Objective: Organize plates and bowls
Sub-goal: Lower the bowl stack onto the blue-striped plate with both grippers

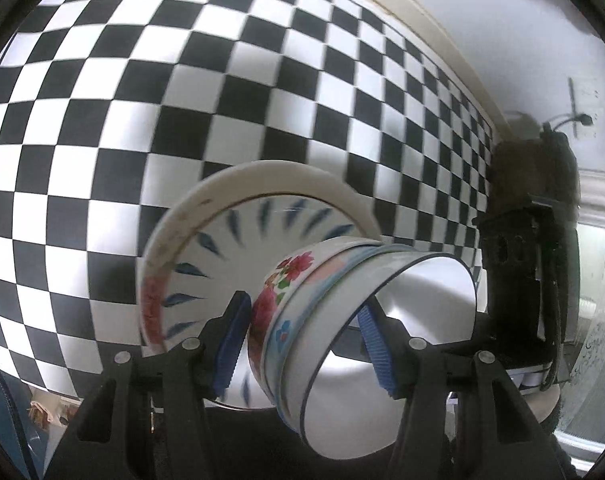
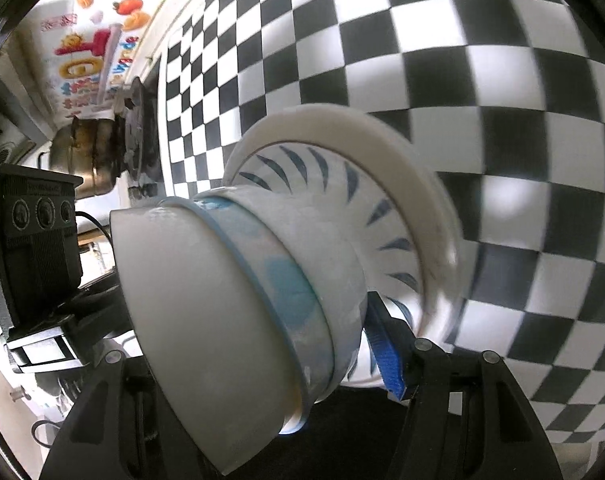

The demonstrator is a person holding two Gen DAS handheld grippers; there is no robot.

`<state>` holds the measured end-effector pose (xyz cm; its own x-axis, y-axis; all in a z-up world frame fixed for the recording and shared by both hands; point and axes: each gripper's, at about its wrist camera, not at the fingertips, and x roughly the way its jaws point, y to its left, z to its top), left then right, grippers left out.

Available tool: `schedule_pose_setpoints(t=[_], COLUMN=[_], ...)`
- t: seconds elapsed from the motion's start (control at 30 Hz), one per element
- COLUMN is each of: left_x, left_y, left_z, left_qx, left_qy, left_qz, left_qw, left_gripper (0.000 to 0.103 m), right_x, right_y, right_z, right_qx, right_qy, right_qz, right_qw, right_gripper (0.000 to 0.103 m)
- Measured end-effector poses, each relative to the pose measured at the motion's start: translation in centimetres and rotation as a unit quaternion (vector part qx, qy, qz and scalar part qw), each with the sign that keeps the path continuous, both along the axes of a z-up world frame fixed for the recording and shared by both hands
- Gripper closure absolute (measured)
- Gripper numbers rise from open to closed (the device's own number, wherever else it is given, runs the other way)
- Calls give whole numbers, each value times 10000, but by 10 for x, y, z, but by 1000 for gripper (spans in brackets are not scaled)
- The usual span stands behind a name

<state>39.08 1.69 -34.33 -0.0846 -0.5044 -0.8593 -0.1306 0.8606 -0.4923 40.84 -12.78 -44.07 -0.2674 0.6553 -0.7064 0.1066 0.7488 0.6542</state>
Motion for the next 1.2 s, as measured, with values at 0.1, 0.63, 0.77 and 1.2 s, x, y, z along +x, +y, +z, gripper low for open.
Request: schedule_pose_setpoints(t=[0.1, 0.63, 0.77, 1.2], left_x=[0, 3, 3, -8], left_y=[8, 12, 8, 10], left_z=[-8, -15, -14, 7], left_qx=[7, -21, 109, 952], left_qy=[88, 121, 98, -269], left_qz=[35, -15, -54, -67], left_qw=[10000, 9999, 9999, 9951], left_gripper=[52, 52, 51, 49], right_x=[4, 12, 12, 8], right_y=[14, 24, 23, 26], right_z=[-9, -15, -15, 7], right_qx=[-75, -276, -297, -699], right_qy=[49, 95, 113, -182], right_qz=[63, 163, 171, 483], right_qw=[9999, 9994, 9993, 9962], right_gripper=[40, 41, 41, 41])
